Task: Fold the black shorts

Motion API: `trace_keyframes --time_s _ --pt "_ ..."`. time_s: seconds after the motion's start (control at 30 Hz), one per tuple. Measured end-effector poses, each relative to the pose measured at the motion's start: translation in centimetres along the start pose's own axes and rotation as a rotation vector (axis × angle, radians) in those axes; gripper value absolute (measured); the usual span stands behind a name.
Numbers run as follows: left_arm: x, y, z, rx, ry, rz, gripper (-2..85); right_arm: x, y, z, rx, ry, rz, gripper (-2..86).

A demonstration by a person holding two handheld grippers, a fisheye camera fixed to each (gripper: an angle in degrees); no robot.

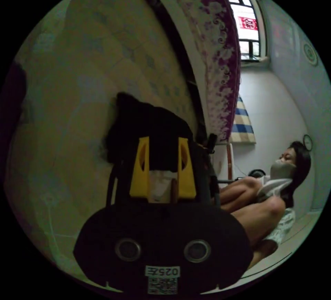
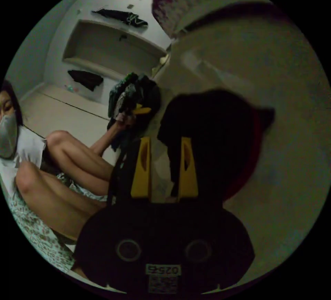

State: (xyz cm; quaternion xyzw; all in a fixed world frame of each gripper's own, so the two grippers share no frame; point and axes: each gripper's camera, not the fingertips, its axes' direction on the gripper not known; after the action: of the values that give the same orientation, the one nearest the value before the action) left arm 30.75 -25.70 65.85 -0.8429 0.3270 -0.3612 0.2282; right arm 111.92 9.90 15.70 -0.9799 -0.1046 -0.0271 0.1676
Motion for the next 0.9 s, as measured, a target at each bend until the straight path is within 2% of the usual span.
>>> trace_keyframes --time_s 0.03,0.13,0.2,0.27,0.33,0.43,0.53,0.63,0.8,0.9 --pt "0.4 0.8 0.4 0.02 -0.006 0.017 9.0 0.9 0.9 -0.3 0.008 -0.042 0.018 12.5" --pt "4.1 3.5 4.5 0.008 -0.05 0.126 9.9 3.0 5.7 -4.8 0.195 -0.169 0.077 15.6" --pt "6.7 4.2 9.7 -0.044 -0.15 0.21 10.9 2.8 9.5 -9.3 0.362 -0.102 0.122 21.5" --pt "7.7 4.1 13.4 -0.065 -0.247 0.253 11.1 2.4 12.0 -12.4 0.449 0.001 0.176 24.2" --pt "8.3 3.5 16.7 -0.084 -0.287 0.313 11.1 2.2 13.8 -14.6 0.449 0.133 0.208 25.1" --pt "9.4 1.8 21.9 -0.154 -0.159 0.412 13.6 3.4 14.6 -16.2 0.316 0.237 0.247 25.5" --pt "11.8 0.2 26.9 -0.187 -0.122 0.583 15.9 5.2 13.9 -17.2 0.299 0.226 0.287 24.5" --pt "15.5 -0.8 31.6 -0.311 -0.147 0.789 16.5 6.7 14.2 -20.0 0.369 0.13 0.412 24.2" --pt "19.6 0.5 38.9 -0.511 -0.104 1.06 16.1 9.1 19.7 -25.3 0.617 -0.058 0.566 19.6" --pt "19.9 1.7 42.1 -0.56 -0.143 1.146 15.4 10.5 19.4 -26.4 0.543 0.018 0.547 13.8"
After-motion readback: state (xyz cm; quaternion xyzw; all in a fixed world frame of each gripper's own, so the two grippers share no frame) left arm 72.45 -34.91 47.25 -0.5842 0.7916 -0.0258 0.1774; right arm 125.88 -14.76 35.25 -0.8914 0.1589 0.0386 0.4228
